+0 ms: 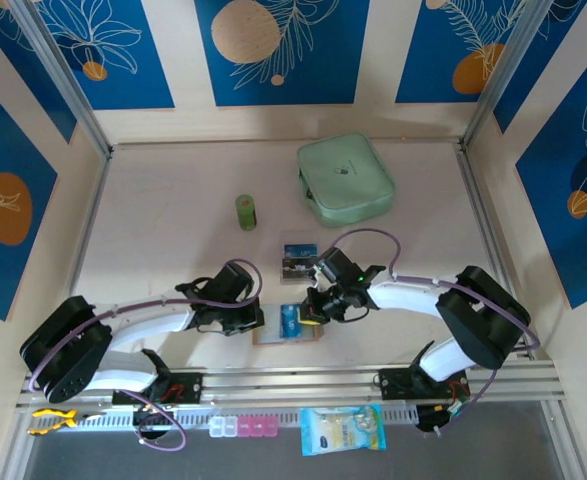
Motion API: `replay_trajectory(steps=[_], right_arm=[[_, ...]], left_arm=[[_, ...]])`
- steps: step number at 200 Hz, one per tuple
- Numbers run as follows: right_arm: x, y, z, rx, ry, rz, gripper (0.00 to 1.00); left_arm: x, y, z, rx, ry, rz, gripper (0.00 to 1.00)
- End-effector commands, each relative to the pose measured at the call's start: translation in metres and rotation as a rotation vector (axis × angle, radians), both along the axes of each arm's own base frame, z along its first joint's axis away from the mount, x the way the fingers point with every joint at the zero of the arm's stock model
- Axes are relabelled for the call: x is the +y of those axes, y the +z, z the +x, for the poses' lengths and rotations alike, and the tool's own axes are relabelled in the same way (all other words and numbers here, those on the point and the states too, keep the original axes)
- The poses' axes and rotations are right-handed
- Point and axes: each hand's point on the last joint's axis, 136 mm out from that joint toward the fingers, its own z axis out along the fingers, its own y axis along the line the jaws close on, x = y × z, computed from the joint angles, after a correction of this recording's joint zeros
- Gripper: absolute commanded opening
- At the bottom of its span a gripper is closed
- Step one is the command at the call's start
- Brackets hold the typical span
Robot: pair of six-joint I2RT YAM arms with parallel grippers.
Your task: Take the credit cards out of the card holder
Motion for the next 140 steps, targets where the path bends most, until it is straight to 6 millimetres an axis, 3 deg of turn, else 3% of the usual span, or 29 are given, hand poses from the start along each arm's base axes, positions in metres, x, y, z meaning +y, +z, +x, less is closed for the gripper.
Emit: replay_trajectory(steps=[1,104,140], right_arm=[[-0.014,0.008,-0.003,-0.009,0.031,-0.075,0.03],[0.005,0.019,-0.001,-0.026,0.103,-0.117,0.03],[0.012,0.020,-0.002,-0.032,0.093,-0.130,0.11]], left_arm=[[0.013,-0.010,-0.010,0.024,-0.015,0.071,0.01],[0.011,-0.009,-0.009,0.019,-0.018,0.059,0.01],[0.011,-0.009,-0.008,0.017,-0.019,0.055,0.01]])
